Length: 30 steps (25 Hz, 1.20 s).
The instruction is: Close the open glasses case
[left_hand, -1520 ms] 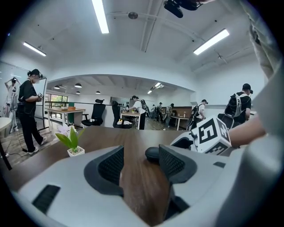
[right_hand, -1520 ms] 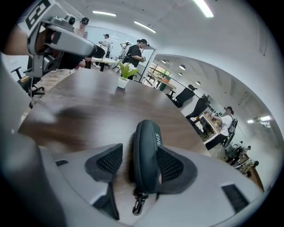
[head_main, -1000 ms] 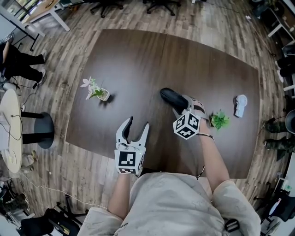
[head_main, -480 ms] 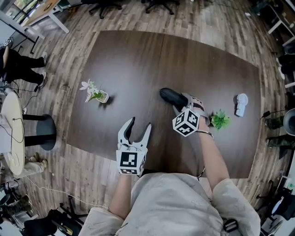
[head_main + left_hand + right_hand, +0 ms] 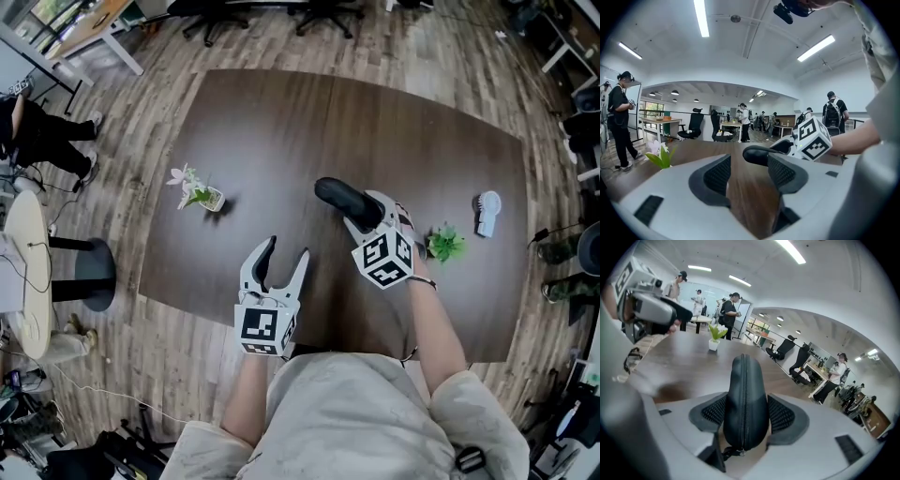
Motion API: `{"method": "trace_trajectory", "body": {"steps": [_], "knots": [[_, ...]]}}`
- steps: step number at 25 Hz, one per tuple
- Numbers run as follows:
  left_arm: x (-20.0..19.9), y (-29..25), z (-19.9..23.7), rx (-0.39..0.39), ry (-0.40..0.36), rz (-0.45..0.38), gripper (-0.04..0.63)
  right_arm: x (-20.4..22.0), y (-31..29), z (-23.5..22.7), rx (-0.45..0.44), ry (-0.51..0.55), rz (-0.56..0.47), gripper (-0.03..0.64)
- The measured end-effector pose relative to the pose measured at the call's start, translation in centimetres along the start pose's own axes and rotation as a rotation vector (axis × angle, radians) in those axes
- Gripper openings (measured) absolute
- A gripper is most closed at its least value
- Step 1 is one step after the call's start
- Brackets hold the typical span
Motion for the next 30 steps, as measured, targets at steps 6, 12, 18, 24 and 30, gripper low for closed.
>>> {"method": "trace_trajectory", "body": {"steps": [6,12,18,24,30], "knots": [[-2.8,0.9,0.2,0.047,0.014,-0.075,0.258,-5.2,5.0,0.7,-0.052,-0.071,-0.234,0.261],[-6.3,3.0,0.0,0.104,0.02,-0.172,0.265,-9.4,9.7,2.7,-0.139,-0.095,-0.459,0.261],[-10.1,6.6,-0.6,0.239,0.047,-0.272,0.292,-12.4,14.2,5.2,-0.313,-0.131,-0.685,0.261],[-12.6,9.6,-1.0,0.393,0.099,-0.345,0.329,-13.2,16.5,7.0,-0.525,-0.228,-0.864,0.259],[-13.2,10.9,-1.2,0.458,0.089,-0.353,0.353,-13.9,18.4,8.4,-0.688,-0.263,-0.967,0.259]]}}
Point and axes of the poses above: the fingertips, and each gripper's own axes: y backward along the fingers, z to its left, x out of its underside, the point moved 6 cm from there along y, backward along the fingers, and after that the axes turned 10 degrees about -x, right-handed, at the moved point
